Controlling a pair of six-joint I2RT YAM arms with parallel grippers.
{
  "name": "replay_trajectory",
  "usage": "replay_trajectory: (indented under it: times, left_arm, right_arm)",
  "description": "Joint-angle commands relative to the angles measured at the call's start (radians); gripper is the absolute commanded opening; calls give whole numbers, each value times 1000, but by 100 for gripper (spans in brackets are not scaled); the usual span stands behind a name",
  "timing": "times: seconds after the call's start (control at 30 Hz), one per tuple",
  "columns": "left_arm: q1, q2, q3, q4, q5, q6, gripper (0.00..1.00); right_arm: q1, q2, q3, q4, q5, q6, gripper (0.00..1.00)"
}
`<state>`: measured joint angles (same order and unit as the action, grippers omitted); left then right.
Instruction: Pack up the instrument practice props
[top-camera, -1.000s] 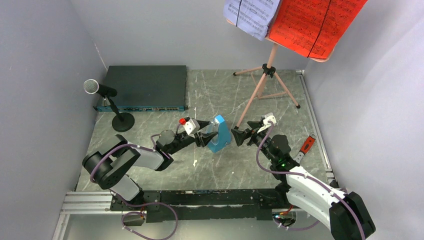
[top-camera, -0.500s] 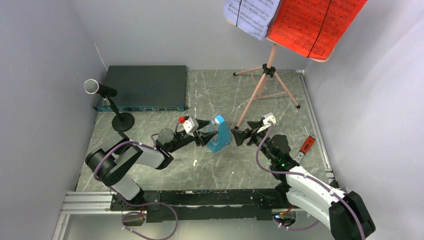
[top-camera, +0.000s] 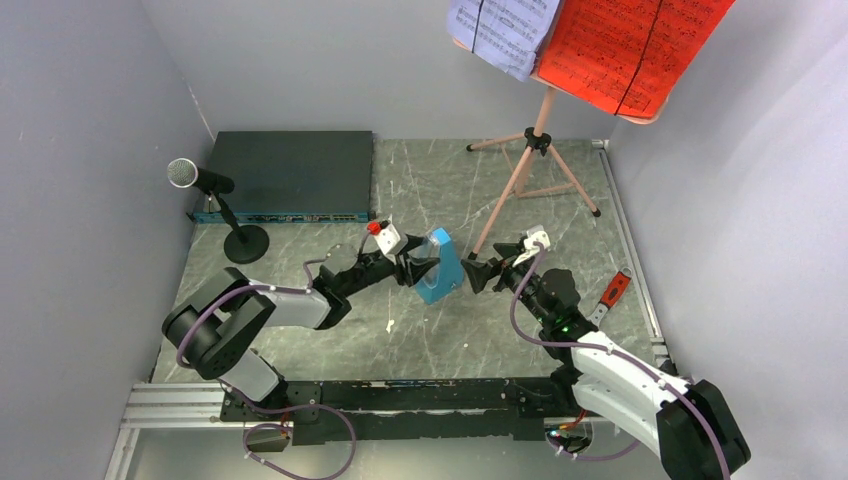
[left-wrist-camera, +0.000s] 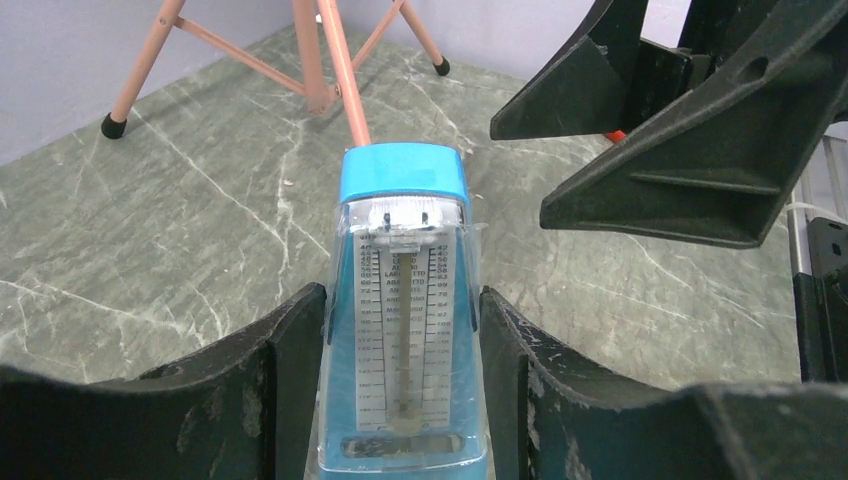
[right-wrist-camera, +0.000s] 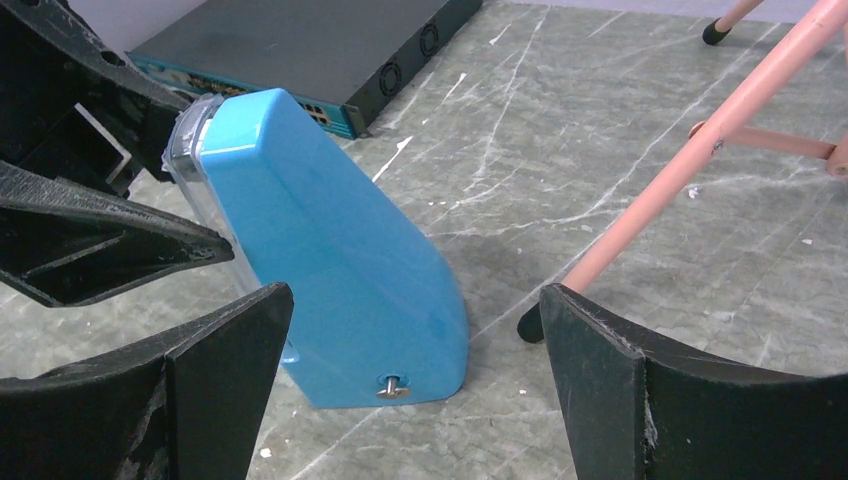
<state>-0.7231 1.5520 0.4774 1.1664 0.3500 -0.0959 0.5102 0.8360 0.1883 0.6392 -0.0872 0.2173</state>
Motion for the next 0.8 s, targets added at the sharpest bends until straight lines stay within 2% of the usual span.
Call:
replay_trajectory:
  times: [0.0,0.23,0.43,0.63,0.77]
  left_arm:
    - [-1,1,33,-226,-27,47,56]
    - [-9,18,65,-316,-41,63,56]
    - [-12,14,81,-368,-43,55,58]
    - [-13,22,97,-386,-37,42,58]
    - [-14,22,100,-390,-32,38,59]
  right_arm:
    - [1,9,11,63,-27,-16,100]
    - [1,-15,40,36,-103,-22,100]
    - [3,17,202,-123,-152,11,100]
    - [41,109,349,-235,-75,34,100]
    - [108,189,428,-274,-17,23,100]
